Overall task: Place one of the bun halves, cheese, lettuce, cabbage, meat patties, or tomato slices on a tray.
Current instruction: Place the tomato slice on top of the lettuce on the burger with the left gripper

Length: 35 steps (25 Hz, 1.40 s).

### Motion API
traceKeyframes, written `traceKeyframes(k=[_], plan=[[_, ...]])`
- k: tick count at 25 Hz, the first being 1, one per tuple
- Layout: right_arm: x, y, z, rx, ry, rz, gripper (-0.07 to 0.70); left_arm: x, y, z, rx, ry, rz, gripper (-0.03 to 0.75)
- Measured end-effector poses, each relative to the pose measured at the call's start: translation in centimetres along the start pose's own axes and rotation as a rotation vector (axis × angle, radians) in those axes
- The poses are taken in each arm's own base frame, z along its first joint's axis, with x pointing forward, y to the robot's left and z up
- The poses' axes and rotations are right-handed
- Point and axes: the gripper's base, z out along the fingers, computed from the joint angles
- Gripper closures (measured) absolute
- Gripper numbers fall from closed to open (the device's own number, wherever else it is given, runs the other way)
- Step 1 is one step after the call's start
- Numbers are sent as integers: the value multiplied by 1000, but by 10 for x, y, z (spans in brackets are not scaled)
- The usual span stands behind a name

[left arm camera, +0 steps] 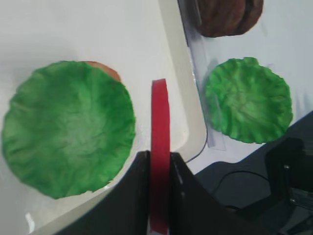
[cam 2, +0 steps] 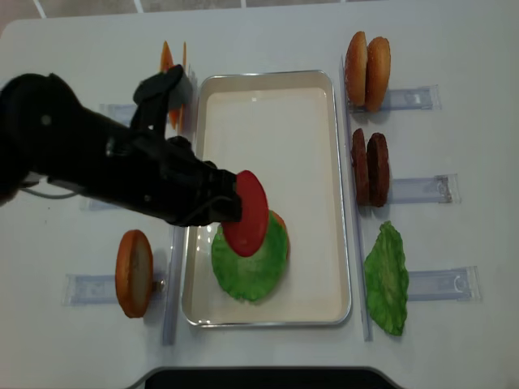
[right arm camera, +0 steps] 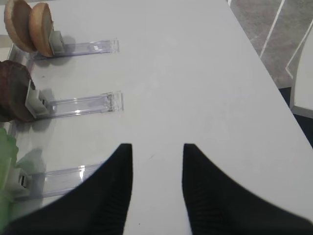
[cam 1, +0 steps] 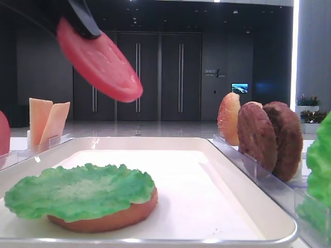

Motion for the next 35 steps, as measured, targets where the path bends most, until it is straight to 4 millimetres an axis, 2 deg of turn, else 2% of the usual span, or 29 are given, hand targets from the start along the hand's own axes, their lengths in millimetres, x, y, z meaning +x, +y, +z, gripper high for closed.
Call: traceKeyframes(k=[4,7,13,17,22,35], plan=[[0,0,0,0,0,0,388,-4,2,20,49,32,-5,659],[0,0,0,0,0,0,388,-2,5,25,46,36,5,659],[0,0,0,0,0,0,388,13,16,33,114,46,-20,659],[0,0,0,0,0,0,388,22,31,34,203,22,-73,659],[0,0,0,0,0,0,388,39,53,34,201,27,-121,659],[0,0,0,0,0,0,388,40,54,35,217,-10,-97,659]])
